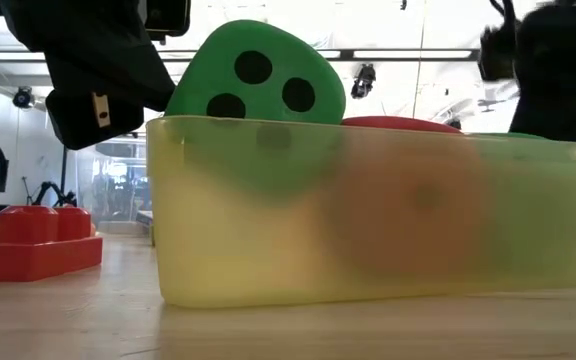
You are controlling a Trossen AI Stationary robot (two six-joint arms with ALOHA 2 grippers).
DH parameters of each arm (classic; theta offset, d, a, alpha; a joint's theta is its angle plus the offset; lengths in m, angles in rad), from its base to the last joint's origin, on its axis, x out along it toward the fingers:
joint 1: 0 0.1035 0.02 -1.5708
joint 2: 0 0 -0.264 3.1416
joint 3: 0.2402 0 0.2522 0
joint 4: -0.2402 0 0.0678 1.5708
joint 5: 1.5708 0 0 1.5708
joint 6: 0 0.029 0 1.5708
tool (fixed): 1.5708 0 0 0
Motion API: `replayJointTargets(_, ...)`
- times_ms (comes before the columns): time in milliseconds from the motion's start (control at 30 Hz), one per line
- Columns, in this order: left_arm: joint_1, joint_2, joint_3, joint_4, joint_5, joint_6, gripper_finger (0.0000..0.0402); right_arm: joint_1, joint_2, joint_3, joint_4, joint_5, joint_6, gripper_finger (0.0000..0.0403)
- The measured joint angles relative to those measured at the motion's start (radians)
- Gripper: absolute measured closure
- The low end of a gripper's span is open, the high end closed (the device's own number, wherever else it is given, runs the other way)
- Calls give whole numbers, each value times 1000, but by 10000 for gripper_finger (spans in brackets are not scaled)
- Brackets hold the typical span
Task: Pick & Place Toys
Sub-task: Put the green die into the yellow bin
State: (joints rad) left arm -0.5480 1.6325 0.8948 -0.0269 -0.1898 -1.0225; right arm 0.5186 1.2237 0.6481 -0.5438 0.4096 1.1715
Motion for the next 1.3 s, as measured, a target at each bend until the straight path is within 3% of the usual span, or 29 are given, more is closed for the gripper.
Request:
replayJointTargets(200, 6, 0, 4, 3, 0, 0, 401, 0, 74, -8, 7, -44, 26, 147)
replayJointTargets(467, 11, 0, 3, 6, 6, 0, 401, 0, 213, 105, -12, -81, -70, 164)
replayJointTargets(867, 23, 0, 3, 7, 18, 0, 401, 0, 266, 164, 0, -97, -158, 383)
replayJointTargets(1300, 78, 0, 0, -5, 109, -7, 401, -1, 266, 167, 30, -116, -188, 383)
